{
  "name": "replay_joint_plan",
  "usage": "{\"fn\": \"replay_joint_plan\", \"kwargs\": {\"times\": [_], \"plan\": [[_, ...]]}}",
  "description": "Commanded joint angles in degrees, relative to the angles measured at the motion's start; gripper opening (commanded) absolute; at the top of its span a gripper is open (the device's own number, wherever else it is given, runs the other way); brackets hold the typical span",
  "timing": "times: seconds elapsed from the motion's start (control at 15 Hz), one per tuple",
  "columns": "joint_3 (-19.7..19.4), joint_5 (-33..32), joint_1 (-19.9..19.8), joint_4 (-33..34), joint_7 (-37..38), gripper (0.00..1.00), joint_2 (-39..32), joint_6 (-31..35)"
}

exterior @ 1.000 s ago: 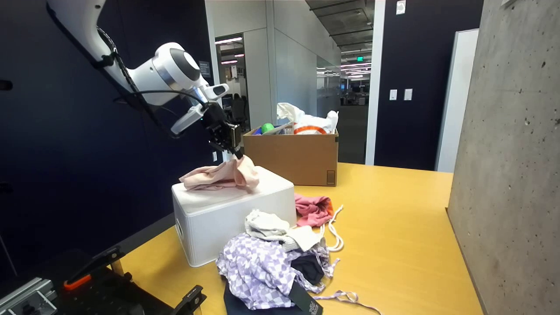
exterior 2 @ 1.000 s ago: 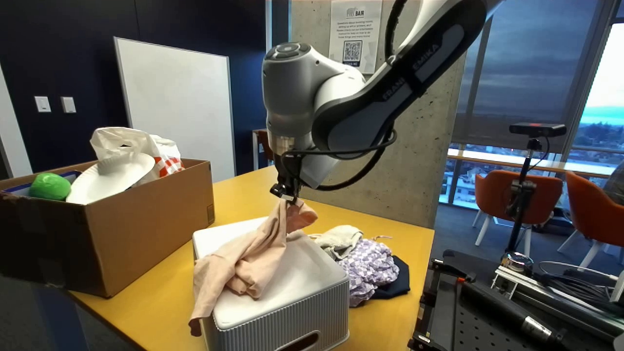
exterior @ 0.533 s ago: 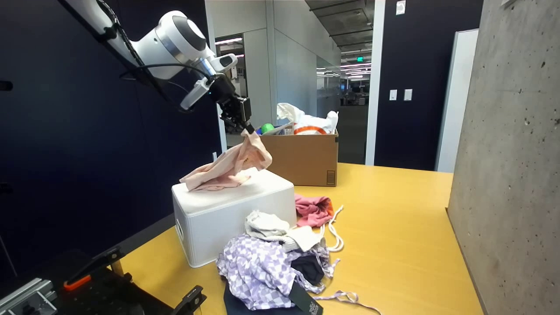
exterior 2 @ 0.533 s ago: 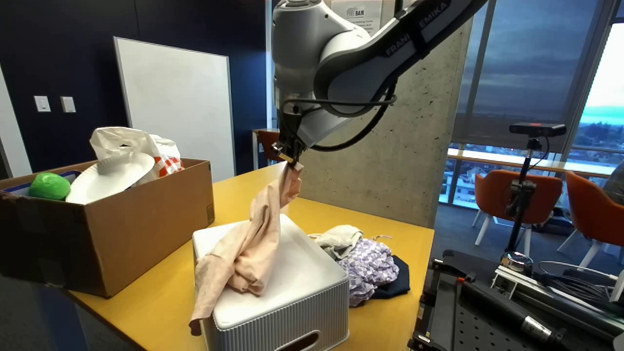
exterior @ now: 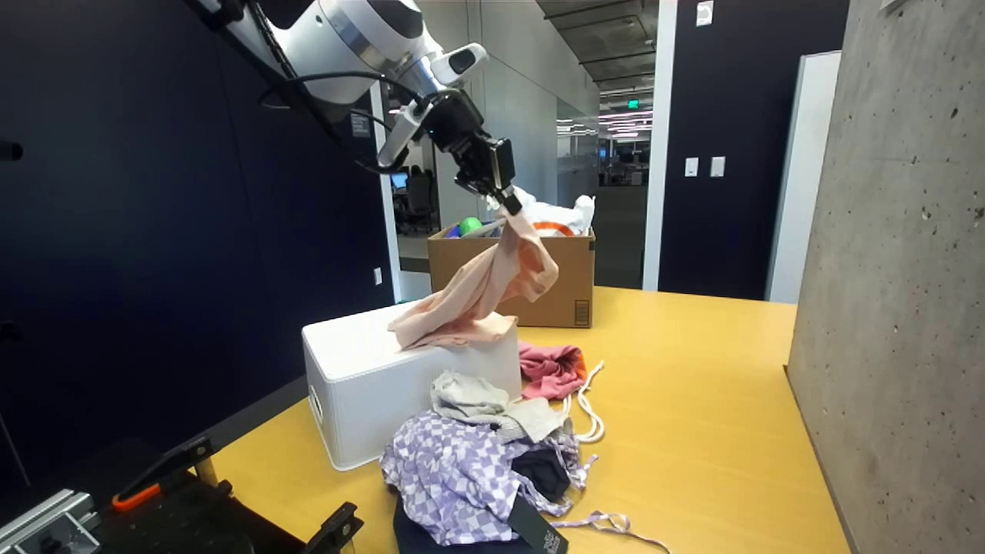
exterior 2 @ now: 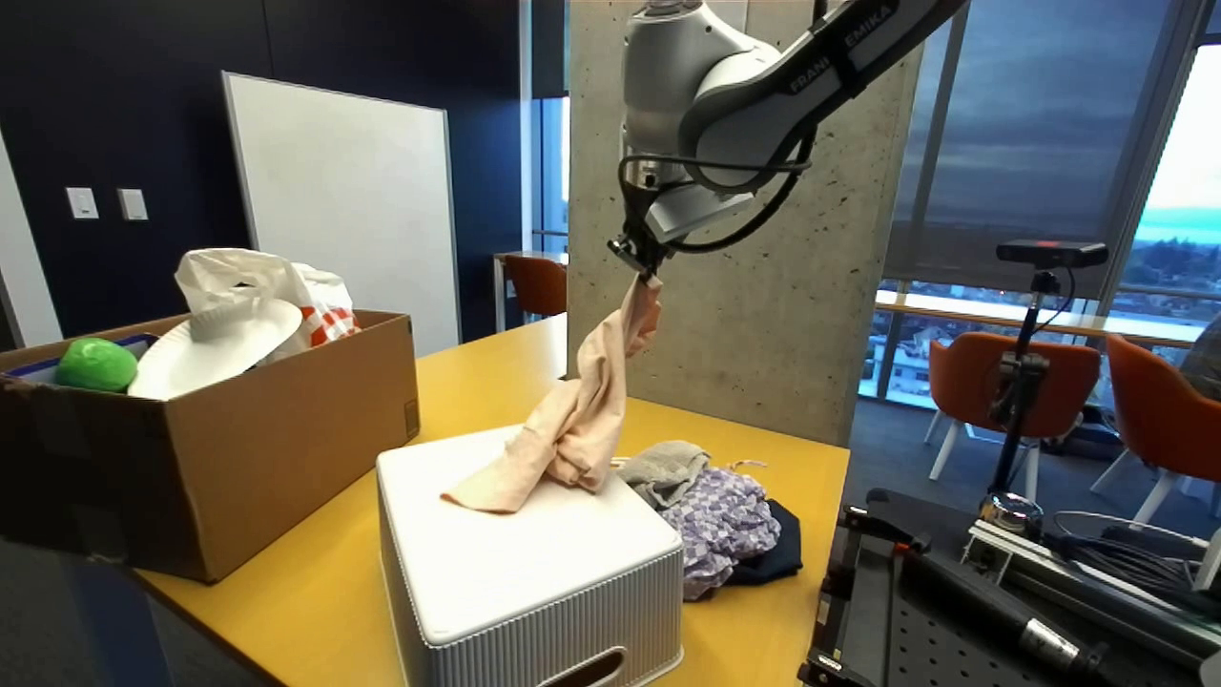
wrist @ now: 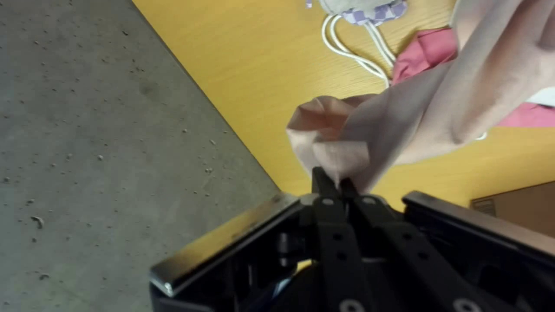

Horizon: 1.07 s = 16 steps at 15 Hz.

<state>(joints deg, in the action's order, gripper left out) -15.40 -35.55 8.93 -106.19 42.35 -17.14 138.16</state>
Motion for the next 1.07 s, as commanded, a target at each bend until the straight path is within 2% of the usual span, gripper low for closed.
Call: {"fn": "replay_joint_plan", "kwargs": {"times": [0.0, 0.2, 0.33, 0.53, 1.0], "plan": [[-0.49, -4.16, -3.18, -3.54, 5.04, 0.01, 5.70, -1.48], [0.43, -7.30, -5.12, -3.41, 8.06, 0.01, 7.56, -2.83], [2.54, -8.26, -4.75, -1.89, 8.66, 0.01, 7.68, -5.09], [7.43, -11.00, -1.92, 1.11, 10.70, 0.01, 6.97, -8.21], [19.81, -9.79, 4.74, 6.32, 6.49, 0.01, 3.82, -4.83]]}}
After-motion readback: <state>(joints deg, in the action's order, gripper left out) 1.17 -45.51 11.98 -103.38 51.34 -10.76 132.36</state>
